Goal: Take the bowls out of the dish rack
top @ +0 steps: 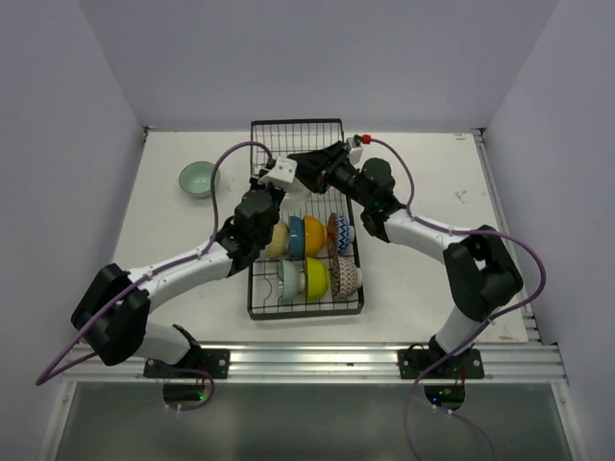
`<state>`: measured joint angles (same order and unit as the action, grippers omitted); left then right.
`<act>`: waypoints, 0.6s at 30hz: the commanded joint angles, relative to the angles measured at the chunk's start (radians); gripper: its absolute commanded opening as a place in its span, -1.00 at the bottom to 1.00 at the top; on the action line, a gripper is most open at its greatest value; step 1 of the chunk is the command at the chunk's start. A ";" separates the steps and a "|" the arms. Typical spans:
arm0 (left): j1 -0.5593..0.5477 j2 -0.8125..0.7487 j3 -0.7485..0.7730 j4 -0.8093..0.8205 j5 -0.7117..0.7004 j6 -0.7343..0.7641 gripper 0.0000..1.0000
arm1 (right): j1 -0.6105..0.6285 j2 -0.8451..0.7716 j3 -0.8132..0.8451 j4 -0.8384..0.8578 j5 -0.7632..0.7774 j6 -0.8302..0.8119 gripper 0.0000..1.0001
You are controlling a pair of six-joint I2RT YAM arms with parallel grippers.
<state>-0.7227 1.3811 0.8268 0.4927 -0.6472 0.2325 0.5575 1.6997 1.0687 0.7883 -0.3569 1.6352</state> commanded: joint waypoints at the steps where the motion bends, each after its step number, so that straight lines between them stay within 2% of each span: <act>1: 0.000 0.013 0.080 0.076 -0.078 0.016 -1.00 | -0.014 -0.020 -0.029 0.055 -0.030 0.005 -0.10; 12: 0.060 0.021 0.215 -0.130 -0.147 -0.051 -1.00 | -0.116 -0.121 -0.131 0.055 -0.079 -0.002 0.06; 18: 0.178 0.004 0.331 -0.351 -0.077 -0.160 -1.00 | -0.151 -0.169 -0.170 0.051 -0.131 -0.050 0.10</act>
<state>-0.6075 1.4231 1.0615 0.2249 -0.7383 0.1661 0.4168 1.5745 0.9108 0.8028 -0.4206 1.6222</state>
